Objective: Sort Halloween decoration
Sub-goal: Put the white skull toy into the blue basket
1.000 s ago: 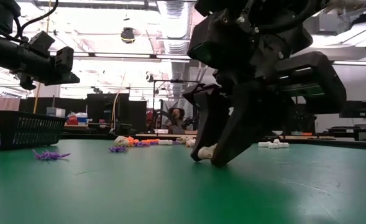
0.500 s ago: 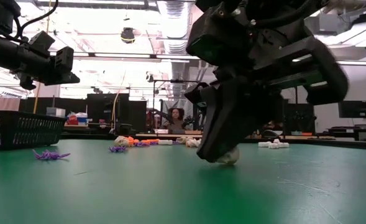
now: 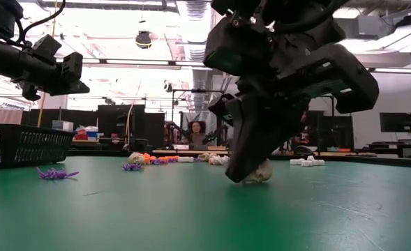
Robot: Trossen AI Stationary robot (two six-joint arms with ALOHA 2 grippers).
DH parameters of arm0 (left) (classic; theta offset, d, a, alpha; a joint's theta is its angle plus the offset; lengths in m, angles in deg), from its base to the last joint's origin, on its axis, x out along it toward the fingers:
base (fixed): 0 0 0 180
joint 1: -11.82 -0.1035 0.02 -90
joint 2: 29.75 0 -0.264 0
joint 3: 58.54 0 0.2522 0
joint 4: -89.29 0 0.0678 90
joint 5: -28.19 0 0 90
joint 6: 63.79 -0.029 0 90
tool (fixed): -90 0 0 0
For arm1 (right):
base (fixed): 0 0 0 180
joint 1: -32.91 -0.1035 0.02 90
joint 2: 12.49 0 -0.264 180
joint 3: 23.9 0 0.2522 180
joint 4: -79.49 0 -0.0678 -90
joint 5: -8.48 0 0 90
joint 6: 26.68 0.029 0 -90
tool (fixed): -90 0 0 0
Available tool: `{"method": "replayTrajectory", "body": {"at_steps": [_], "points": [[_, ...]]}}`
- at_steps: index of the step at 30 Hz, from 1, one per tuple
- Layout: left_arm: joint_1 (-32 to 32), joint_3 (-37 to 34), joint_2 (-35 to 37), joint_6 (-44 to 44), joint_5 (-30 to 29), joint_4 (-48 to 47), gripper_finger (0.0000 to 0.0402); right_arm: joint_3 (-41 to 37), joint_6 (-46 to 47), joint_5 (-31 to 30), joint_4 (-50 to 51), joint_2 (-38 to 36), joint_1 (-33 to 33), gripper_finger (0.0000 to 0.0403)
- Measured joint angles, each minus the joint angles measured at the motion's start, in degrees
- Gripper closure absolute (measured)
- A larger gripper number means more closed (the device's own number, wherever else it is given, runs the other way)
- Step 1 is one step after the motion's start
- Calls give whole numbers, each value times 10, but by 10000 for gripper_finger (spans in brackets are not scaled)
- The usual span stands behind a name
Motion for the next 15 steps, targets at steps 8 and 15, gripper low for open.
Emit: {"method": "replayTrajectory", "body": {"at_steps": [8,15], "points": [[0,0,0,0,0,0,401,62,-28,-6,80,1,0,399],[0,0,0,0,0,0,401,96,-23,-15,140,1,-2,399]]}}
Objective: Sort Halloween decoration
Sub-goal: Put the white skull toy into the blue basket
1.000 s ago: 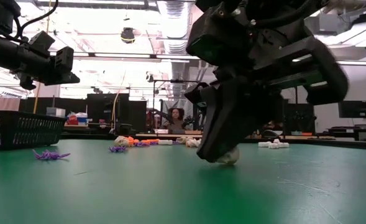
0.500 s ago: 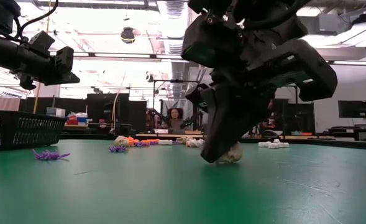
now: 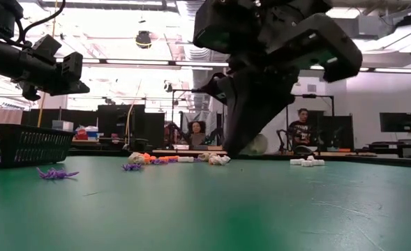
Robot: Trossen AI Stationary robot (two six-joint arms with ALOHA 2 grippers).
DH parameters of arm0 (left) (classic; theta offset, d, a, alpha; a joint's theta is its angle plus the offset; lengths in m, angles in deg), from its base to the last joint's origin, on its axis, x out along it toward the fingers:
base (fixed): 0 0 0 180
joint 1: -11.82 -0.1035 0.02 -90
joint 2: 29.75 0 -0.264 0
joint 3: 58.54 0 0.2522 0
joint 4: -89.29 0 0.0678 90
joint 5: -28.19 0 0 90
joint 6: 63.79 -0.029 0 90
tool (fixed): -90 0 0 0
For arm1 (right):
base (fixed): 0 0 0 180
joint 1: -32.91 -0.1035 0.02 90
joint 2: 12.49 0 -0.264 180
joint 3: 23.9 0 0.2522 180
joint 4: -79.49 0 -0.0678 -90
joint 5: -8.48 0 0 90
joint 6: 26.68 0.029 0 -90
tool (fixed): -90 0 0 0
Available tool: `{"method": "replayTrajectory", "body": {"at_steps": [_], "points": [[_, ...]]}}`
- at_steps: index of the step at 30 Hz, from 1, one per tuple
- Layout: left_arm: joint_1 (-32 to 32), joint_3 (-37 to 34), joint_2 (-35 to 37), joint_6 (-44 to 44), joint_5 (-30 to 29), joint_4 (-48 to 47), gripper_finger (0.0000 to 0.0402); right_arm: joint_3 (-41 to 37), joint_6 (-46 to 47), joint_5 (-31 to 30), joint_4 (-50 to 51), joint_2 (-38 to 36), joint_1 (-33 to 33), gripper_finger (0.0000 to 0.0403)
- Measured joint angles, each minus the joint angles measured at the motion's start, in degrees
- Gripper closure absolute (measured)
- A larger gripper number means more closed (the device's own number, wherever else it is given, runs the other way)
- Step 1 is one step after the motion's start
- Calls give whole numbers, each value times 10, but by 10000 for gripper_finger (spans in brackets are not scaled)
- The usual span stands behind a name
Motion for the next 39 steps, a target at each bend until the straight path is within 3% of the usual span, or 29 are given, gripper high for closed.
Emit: {"method": "replayTrajectory", "body": {"at_steps": [13,18,27,39], "points": [[0,0,0,-4,0,0,401,132,149,30,365,-10,-90,400],[0,0,0,-4,0,0,401,152,275,34,408,-63,-135,400],[0,0,0,-2,0,0,401,149,623,34,515,-158,-241,398],[0,0,0,-1,0,0,401,146,889,34,542,-168,-368,400]]}}
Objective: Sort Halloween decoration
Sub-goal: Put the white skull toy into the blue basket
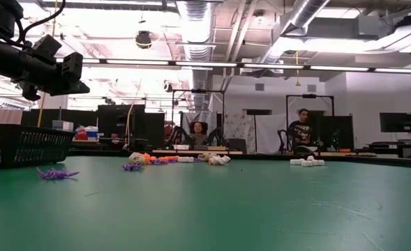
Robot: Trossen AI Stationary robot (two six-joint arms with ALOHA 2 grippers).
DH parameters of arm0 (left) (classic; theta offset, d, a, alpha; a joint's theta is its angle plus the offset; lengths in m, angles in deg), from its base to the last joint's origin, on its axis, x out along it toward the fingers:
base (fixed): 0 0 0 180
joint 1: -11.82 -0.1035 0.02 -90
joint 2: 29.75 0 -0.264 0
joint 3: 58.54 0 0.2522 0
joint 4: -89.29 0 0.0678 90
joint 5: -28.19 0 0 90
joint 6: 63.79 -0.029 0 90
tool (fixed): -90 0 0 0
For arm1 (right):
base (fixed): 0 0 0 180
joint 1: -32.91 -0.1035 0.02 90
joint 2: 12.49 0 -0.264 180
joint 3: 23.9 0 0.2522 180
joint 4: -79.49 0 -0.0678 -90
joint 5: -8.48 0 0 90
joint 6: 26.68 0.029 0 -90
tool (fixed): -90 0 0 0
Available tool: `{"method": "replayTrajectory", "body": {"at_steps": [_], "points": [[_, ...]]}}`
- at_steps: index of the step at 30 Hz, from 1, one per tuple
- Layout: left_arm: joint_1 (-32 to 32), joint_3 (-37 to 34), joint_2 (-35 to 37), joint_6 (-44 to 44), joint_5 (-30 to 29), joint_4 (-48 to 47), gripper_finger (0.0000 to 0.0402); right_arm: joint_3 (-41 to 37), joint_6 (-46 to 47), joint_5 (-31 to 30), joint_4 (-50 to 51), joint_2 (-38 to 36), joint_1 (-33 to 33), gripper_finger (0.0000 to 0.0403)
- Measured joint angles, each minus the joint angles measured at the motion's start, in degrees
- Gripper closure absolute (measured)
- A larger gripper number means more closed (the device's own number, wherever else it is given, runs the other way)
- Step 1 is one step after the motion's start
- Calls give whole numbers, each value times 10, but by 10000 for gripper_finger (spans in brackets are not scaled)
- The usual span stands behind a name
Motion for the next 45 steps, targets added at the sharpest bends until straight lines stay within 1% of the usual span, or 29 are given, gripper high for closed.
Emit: {"method": "replayTrajectory", "body": {"at_steps": [4,7,11,15,23,28,33,42,45], "points": [[0,0,0,2,0,0,401,-25,54,13,-14,0,-26,400],[0,0,0,2,0,0,401,-54,76,25,-44,0,-40,400],[0,0,0,2,0,0,401,-99,79,45,-109,0,-47,400],[0,0,0,2,0,0,401,-144,72,50,-162,0,-46,400],[0,0,0,2,0,0,401,-204,63,78,-205,-2,-53,400],[0,0,0,1,0,0,401,-222,78,77,-215,-3,-65,398],[0,0,0,1,0,0,401,-224,129,73,-168,-3,-75,372],[0,0,0,1,0,0,401,-224,152,71,-165,-3,-83,311],[0,0,0,3,0,0,401,-224,148,42,-166,-3,-75,294]]}}
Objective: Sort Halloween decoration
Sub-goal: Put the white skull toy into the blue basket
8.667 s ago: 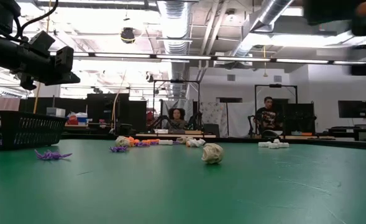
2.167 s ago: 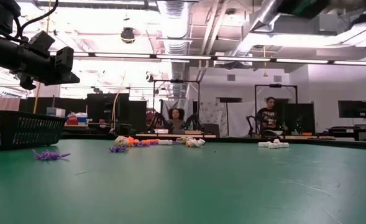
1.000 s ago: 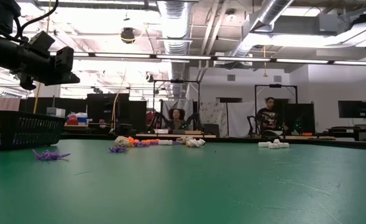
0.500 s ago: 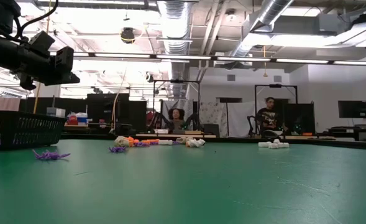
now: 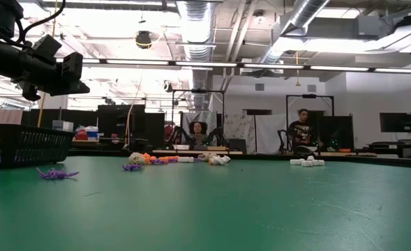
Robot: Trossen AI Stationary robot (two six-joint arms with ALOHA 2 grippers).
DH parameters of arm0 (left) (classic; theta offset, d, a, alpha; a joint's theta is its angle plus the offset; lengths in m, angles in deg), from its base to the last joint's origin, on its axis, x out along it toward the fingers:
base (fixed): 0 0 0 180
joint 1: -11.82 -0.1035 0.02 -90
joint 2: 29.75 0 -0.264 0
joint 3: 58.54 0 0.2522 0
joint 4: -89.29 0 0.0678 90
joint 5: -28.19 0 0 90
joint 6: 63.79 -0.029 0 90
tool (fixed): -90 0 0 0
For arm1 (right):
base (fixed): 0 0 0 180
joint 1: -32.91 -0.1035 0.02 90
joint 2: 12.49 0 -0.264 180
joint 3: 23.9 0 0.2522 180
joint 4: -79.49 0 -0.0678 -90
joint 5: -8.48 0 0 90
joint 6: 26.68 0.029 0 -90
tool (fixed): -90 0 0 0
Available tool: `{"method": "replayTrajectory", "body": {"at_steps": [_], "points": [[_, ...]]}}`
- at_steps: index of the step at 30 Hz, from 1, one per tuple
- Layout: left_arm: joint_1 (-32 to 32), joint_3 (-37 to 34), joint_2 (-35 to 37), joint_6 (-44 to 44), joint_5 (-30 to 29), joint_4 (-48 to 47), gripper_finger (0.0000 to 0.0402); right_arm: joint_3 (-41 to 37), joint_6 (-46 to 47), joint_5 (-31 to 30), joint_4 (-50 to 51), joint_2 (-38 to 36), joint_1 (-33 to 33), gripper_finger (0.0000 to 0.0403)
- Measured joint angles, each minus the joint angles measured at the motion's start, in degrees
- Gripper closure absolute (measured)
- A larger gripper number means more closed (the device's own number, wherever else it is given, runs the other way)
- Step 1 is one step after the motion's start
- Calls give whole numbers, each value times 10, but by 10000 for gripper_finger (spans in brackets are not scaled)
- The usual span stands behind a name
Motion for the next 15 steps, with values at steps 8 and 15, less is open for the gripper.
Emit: {"method": "replayTrajectory", "body": {"at_steps": [8,15], "points": [[0,0,0,2,1,0,401,21,-103,-201,8,-42,70,268],[0,0,0,19,4,0,401,21,-283,-473,-1,-106,183,267]]}}
